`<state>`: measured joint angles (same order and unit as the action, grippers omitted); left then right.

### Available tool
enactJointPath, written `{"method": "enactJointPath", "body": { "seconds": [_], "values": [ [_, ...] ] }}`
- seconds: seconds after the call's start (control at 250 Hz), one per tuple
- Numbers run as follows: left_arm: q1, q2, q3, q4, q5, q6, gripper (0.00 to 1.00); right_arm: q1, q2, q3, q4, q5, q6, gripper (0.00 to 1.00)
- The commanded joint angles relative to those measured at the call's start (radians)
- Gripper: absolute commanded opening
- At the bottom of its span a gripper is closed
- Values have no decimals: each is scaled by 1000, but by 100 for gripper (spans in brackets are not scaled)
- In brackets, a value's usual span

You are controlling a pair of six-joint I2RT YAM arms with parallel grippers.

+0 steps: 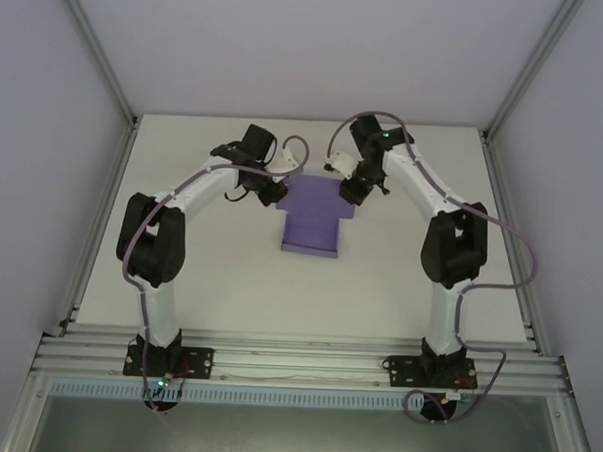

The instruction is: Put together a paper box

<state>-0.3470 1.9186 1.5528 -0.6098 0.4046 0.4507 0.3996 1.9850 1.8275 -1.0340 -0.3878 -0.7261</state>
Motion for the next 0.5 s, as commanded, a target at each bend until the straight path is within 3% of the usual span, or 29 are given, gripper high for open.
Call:
{"method": "enactJointPath", "body": {
  "seconds": [0.0,0.12,0.32,0.5],
  "values": [
    [-39,-4,-47,95,-236,-314,0,12,-96,-79,254,134,425,0],
    [-103,-43,-40,75,-369,-450,0,32,-180,-213,424,186,689,0],
    [-120,-75,-76,138,-263,-675,0,50,-262,-349,641,263,1053,0],
    [-121,-37,-99,244,-199,-920,0,93,-233,-361,694,305,1178,0]
  ]
}}
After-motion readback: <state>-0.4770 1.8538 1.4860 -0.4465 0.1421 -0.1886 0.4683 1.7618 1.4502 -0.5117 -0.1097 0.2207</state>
